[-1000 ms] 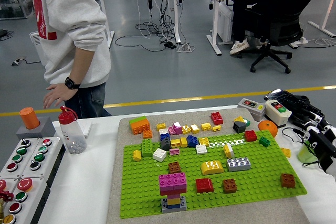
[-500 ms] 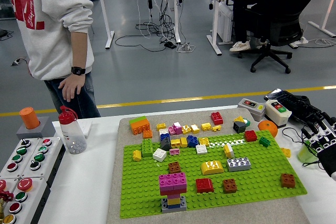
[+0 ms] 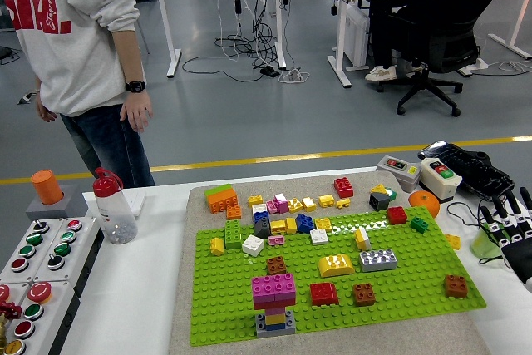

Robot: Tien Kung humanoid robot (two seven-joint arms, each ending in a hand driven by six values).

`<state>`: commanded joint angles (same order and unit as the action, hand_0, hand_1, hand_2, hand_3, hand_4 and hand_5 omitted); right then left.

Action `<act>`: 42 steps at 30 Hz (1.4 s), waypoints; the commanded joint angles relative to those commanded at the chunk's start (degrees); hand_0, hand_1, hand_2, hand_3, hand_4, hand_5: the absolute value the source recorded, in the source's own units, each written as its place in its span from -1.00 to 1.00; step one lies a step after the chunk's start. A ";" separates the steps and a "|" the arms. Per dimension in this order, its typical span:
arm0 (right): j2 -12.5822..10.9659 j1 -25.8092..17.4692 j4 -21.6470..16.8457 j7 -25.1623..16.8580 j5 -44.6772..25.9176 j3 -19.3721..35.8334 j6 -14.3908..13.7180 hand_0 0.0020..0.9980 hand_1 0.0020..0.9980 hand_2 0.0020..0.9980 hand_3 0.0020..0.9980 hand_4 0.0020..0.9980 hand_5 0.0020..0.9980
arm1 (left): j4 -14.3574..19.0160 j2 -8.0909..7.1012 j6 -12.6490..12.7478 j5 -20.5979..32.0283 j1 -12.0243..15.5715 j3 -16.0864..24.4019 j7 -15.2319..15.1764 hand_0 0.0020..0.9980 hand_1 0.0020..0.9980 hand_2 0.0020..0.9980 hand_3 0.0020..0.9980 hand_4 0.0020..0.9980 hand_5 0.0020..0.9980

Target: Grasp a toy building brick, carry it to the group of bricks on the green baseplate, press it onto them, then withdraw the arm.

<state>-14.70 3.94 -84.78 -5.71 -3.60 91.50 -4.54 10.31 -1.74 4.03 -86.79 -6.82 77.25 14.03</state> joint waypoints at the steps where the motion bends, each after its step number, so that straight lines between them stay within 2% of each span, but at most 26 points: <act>1: -0.02 -0.19 -0.02 0.00 -0.16 0.32 -0.04 0.64 0.57 0.58 0.52 0.07 -0.21 | 0.00 -0.04 0.04 0.14 -0.02 -0.02 -0.09 0.31 0.37 0.35 0.16 -0.44 1.00; 27: 0.61 -0.41 -0.69 0.19 -1.83 1.88 0.42 0.61 0.55 0.55 0.50 0.06 -0.23 | 0.00 -0.34 0.43 0.28 -1.16 0.20 -0.33 0.31 0.37 0.35 0.16 -0.44 1.00; 33: 0.79 -0.57 -0.61 0.54 -1.72 2.14 0.39 0.59 0.53 0.54 0.47 0.05 -0.22 | 0.00 -0.31 0.47 0.37 -1.36 -0.09 -0.30 0.31 0.37 0.35 0.16 -0.44 1.00; 34: 0.80 -0.58 -0.62 0.67 -1.66 2.11 0.25 0.58 0.48 0.49 0.40 0.04 -0.23 | 0.00 -0.31 0.49 0.42 -1.38 -0.15 -0.31 0.31 0.37 0.35 0.16 -0.44 1.00; 40: 1.03 -0.64 -0.29 1.53 -2.55 1.60 -0.37 0.58 0.48 0.49 0.40 0.04 -0.23 | 0.00 -0.31 0.58 0.44 -1.41 -0.29 -0.33 0.31 0.37 0.35 0.16 -0.44 1.00; 42: 1.09 -0.75 -0.17 1.71 -2.92 1.40 -0.21 0.54 0.43 0.44 0.33 0.03 -0.23 | 0.00 -0.29 0.62 0.40 -1.35 -0.24 -0.31 0.31 0.37 0.35 0.16 -0.44 1.00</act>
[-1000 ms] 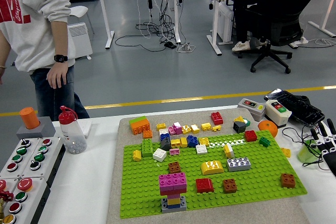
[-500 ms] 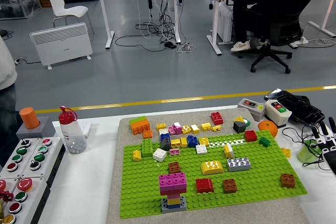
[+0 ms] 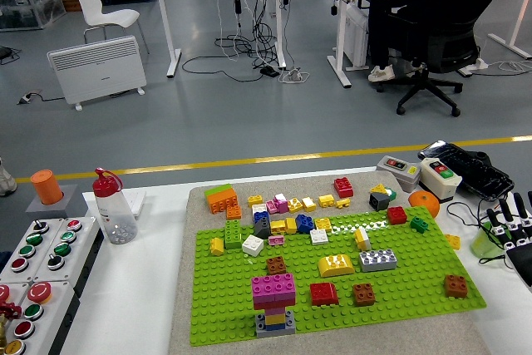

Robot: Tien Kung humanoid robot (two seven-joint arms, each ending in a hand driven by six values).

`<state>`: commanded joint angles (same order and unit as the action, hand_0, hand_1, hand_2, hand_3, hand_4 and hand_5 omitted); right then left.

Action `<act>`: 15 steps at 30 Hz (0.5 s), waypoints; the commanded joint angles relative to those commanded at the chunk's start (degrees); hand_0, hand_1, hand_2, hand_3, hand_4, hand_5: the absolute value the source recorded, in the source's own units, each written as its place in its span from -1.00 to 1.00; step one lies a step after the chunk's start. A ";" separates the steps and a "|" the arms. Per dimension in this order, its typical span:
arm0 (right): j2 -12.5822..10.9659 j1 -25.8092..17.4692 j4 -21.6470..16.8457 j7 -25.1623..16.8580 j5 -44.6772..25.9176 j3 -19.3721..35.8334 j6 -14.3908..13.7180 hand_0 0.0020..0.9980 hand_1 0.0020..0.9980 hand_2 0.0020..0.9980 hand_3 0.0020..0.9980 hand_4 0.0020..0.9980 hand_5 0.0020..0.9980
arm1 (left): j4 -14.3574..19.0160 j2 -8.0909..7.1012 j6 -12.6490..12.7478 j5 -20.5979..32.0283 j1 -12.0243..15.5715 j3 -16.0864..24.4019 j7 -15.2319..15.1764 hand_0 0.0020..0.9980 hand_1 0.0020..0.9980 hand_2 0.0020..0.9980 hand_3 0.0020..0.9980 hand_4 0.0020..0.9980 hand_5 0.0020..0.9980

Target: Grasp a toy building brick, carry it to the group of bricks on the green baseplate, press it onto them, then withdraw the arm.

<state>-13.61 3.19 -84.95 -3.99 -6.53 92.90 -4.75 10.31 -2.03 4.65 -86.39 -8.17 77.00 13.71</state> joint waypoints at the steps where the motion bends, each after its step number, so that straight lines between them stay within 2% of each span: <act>1: 0.01 -0.04 0.03 0.05 -0.11 -0.07 0.07 0.54 0.43 0.44 0.33 0.03 -0.23 | 0.00 0.01 0.01 -0.02 0.02 0.02 0.01 0.31 0.37 0.35 0.16 -0.44 1.00; 15: -0.29 -0.74 0.07 -0.13 -0.81 -0.99 0.62 0.54 0.44 0.44 0.31 0.02 -0.24 | 0.00 0.13 -0.13 -0.94 0.99 0.50 0.27 0.31 0.37 0.35 0.16 -0.44 1.00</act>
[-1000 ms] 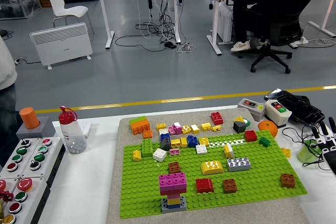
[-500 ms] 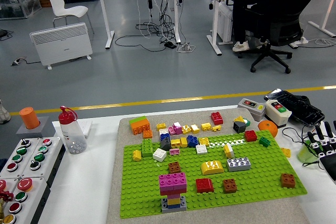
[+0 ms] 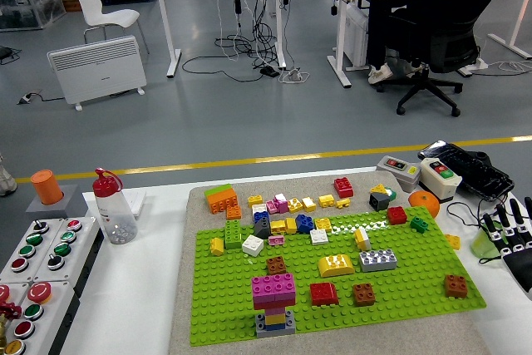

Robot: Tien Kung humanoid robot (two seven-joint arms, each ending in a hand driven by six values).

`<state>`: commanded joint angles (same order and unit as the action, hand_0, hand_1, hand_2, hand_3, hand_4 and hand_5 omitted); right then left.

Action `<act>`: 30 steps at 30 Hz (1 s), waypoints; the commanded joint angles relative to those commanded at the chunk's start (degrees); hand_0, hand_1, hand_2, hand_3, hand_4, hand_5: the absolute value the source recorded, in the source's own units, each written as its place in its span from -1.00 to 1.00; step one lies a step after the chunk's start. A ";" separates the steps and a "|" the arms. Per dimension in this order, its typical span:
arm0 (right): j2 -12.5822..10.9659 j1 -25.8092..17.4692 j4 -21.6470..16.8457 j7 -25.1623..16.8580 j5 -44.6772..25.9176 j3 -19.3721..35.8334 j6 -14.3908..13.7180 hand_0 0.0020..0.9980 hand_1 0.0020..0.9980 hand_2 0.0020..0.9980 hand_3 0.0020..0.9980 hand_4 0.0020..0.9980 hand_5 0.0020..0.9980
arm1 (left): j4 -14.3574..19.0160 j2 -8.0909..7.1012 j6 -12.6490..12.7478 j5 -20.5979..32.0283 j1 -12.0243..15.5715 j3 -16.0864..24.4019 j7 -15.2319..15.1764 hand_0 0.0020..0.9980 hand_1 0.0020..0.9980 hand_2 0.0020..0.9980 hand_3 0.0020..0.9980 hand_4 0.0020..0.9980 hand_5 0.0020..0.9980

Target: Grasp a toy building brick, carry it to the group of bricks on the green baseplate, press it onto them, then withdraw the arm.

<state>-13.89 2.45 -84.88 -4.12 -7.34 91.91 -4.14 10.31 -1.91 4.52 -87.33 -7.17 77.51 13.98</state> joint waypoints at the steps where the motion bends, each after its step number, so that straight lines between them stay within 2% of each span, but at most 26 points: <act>1: -0.01 -0.02 -0.01 0.01 -0.03 -0.10 0.03 0.54 0.44 0.44 0.31 0.02 -0.24 | 0.00 0.02 -0.01 -0.05 0.07 0.01 0.03 0.31 0.37 0.35 0.16 -0.44 1.00; 30: -0.33 -1.50 -0.24 0.01 -0.44 -0.90 1.09 0.53 0.44 0.44 0.29 -0.02 -0.25 | 0.00 0.31 -0.79 -2.34 1.07 0.20 0.49 0.31 0.37 0.35 0.16 -0.44 1.00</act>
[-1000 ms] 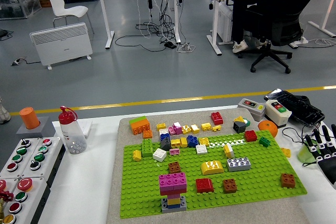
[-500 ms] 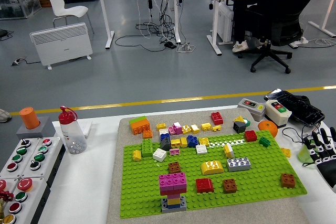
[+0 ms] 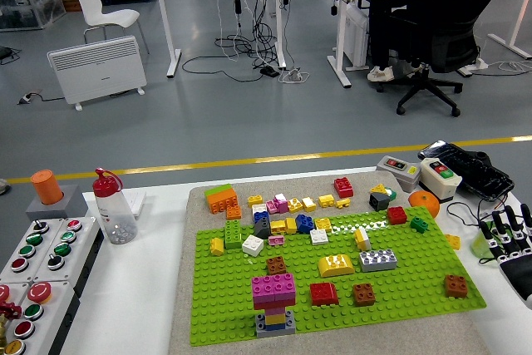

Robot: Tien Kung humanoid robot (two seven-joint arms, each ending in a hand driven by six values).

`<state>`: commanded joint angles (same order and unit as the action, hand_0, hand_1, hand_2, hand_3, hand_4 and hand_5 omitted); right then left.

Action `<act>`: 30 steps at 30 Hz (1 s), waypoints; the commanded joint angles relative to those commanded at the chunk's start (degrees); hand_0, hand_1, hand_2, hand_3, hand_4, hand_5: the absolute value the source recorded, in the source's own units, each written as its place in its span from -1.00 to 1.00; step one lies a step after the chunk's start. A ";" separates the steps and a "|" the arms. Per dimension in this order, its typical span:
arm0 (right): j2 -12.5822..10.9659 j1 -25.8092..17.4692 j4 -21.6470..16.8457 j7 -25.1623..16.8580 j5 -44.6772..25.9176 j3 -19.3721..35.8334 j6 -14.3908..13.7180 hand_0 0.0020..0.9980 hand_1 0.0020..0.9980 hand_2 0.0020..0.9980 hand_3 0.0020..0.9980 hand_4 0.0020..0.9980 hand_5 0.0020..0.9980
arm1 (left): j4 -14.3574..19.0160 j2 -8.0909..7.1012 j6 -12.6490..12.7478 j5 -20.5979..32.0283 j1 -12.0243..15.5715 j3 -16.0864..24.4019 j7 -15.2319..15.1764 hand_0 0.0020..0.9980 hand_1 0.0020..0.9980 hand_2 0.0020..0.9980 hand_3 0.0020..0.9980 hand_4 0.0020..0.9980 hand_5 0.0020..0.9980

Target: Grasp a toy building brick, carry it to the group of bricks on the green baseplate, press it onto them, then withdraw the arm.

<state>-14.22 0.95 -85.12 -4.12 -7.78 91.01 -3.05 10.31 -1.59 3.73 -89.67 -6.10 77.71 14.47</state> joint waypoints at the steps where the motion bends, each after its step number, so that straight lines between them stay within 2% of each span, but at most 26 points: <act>1: 0.04 -0.09 0.02 0.01 0.02 0.04 0.00 0.53 0.44 0.44 0.29 -0.02 -0.25 | 0.00 0.01 -0.05 -0.12 0.01 0.02 0.01 0.31 0.37 0.35 0.16 -0.44 1.00; 30: 0.45 -0.38 0.11 0.14 0.41 -0.02 0.00 0.51 0.42 0.42 0.29 -0.03 -0.23 | 0.00 0.02 -0.21 0.01 -0.26 -0.22 -0.30 0.31 0.37 0.35 0.16 -0.44 1.00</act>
<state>-13.78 0.57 -85.01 -3.98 -7.37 90.99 -3.05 10.31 -1.57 3.52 -89.66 -6.36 77.49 14.17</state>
